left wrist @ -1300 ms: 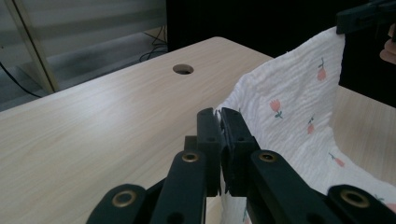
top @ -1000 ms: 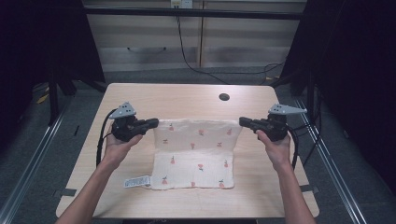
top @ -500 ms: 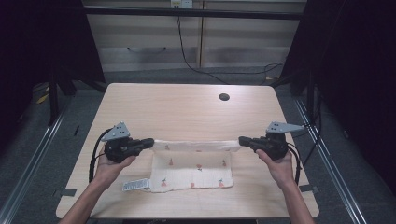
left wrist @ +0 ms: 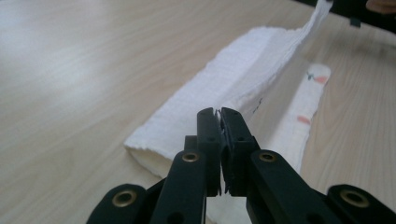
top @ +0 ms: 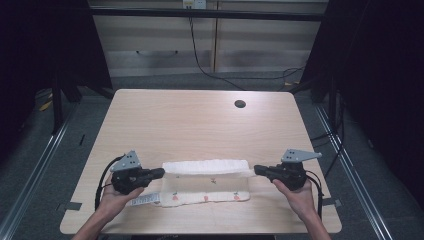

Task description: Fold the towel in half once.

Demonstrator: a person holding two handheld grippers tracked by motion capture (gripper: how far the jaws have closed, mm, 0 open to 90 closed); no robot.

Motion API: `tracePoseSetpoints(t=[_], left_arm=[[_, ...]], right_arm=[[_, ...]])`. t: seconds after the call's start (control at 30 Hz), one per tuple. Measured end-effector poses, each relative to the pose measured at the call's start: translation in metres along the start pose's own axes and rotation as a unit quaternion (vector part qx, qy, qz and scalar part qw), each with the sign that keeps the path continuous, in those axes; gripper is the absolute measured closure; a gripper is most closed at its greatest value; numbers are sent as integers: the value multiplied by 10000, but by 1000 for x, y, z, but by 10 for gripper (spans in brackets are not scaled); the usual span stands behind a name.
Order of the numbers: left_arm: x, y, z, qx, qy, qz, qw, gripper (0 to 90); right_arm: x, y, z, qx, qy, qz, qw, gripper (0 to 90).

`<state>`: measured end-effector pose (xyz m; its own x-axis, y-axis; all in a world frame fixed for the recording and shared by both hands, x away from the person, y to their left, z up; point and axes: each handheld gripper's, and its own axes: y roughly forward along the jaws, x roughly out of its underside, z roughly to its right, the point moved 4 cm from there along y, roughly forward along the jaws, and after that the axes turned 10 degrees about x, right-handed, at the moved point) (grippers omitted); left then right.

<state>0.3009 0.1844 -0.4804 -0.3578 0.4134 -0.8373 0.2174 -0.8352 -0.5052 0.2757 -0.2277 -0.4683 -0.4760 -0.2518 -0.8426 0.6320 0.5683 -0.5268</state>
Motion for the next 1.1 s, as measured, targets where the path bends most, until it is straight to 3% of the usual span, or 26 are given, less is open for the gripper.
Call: tracePoseSetpoints(t=[0.17,0.3,0.47,0.7,0.77,0.93,1.1], left_arm=[[19,11,4,118,-91,-319,9994,872],[23,15,9,174,45,-478,9987,869],[29,18,8,279,10,-640,9976,865],[30,16,12,488,-1,-569,9972,804],[28,15,11,453,-15,-530,9976,776],[21,17,5,366,-92,-403,9985,765],[12,35,-15,123,-229,-485,9985,741]], right_arm=[[18,4,-1,-76,107,-239,9996,891],[31,8,-4,-135,123,-487,9986,891],[33,9,-12,-223,111,-570,9981,889],[51,8,-11,-189,93,-844,9962,854],[51,5,-12,-193,123,-816,9964,796],[42,3,-9,-163,165,-654,9976,777],[24,14,5,10,165,-540,9984,766]])
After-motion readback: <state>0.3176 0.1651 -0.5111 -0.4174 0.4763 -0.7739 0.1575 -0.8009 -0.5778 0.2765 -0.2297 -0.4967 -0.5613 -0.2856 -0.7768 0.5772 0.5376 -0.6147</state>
